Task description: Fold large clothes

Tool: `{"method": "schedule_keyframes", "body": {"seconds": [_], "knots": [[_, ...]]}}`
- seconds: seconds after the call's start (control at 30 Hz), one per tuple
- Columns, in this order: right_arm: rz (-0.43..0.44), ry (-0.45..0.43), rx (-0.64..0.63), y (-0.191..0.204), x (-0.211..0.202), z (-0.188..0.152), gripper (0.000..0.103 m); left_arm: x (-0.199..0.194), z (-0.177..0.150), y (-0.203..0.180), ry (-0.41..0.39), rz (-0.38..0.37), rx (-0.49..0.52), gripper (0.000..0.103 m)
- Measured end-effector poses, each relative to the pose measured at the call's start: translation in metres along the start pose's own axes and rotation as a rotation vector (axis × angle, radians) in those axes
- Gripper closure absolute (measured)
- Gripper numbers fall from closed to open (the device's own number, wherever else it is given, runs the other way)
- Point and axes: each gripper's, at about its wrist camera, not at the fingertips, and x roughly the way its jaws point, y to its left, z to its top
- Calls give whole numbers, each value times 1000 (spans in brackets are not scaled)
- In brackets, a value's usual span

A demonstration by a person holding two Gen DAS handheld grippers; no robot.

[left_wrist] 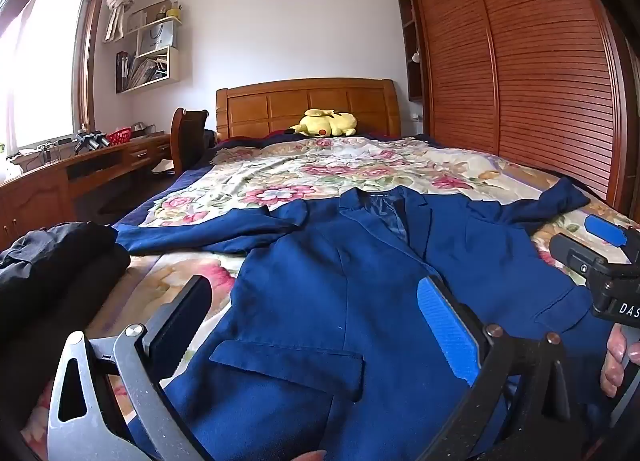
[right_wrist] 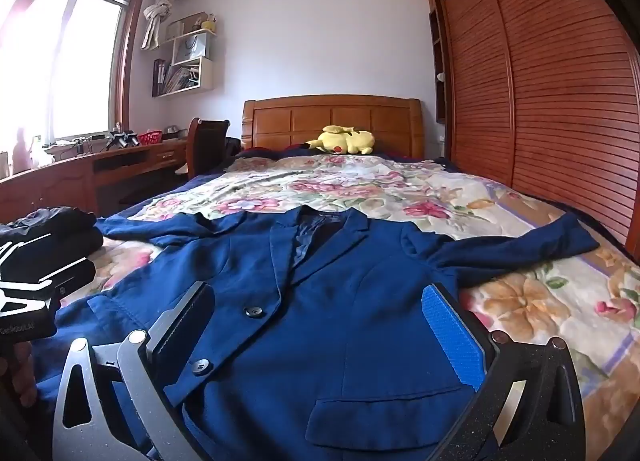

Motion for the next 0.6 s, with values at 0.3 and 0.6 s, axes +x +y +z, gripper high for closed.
{"method": "schedule_keyframes", "body": {"seconds": [0.3, 0.6], "knots": [[-1, 3, 5, -1, -3, 2, 0, -2, 2, 1, 10, -1, -10, 0], [-3, 3, 0, -1, -2, 1, 0, -3, 4, 5, 4, -7, -28, 0]]}}
